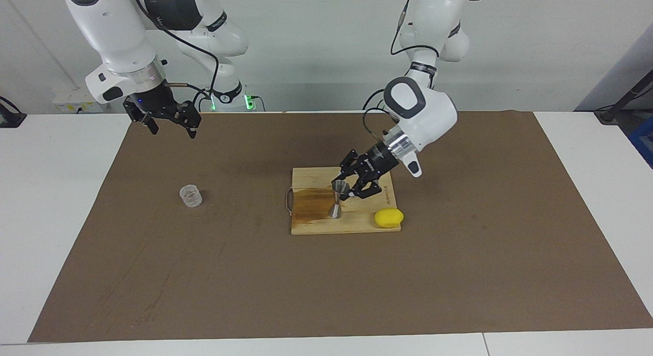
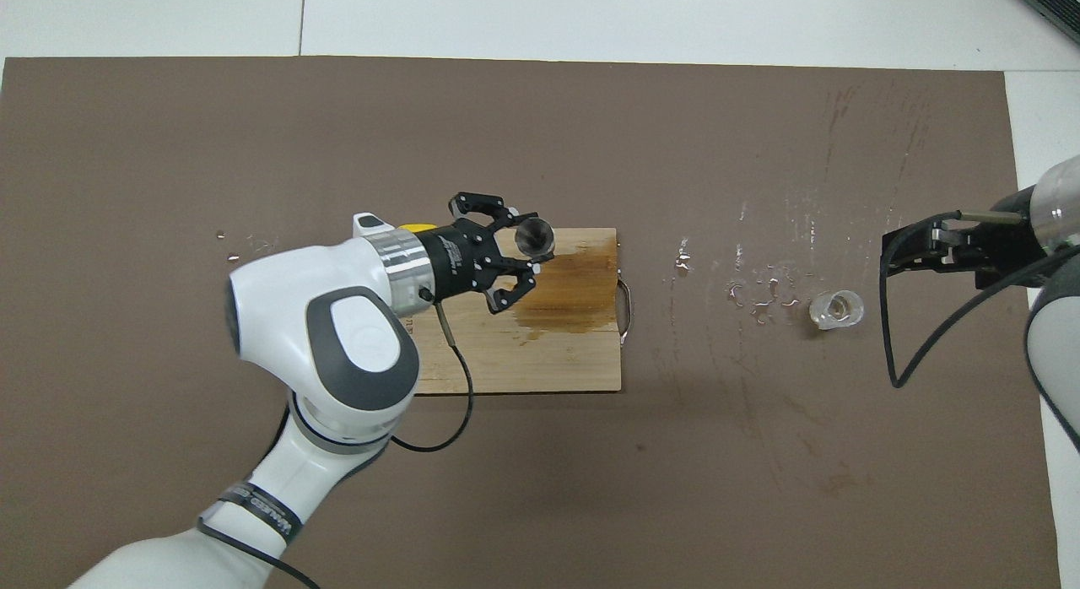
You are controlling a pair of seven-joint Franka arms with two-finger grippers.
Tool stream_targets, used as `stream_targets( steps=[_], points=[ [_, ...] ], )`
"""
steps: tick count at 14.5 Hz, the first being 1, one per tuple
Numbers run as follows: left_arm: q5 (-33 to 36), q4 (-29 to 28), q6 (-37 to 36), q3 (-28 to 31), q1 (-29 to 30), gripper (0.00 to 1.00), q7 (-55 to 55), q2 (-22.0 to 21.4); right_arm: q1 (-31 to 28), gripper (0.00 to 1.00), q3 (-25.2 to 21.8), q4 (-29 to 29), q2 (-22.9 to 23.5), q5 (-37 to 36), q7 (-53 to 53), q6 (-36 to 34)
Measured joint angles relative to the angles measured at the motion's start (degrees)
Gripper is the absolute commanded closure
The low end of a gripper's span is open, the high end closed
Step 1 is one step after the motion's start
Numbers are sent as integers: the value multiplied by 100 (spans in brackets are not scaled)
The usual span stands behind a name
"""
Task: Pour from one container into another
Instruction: 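Carry the metal cup with the left gripper onto the cutting board, then open the left gripper and withdraw while the right gripper reaches the glass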
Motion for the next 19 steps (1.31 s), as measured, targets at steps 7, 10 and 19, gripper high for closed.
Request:
stream_targets(
  steps=[7,10,19],
  points=[
    [-276,-411,1006,28,-945,100,-44,50,0,0,0,0,0,0,0,0],
    [-276,-461,1175,25,-1037,100,-44,48,0,0,0,0,0,0,0,0],
    [-277,-423,1280,107,-1065,0,-169,-110,0,0,0,0,0,0,0,0]
  ],
)
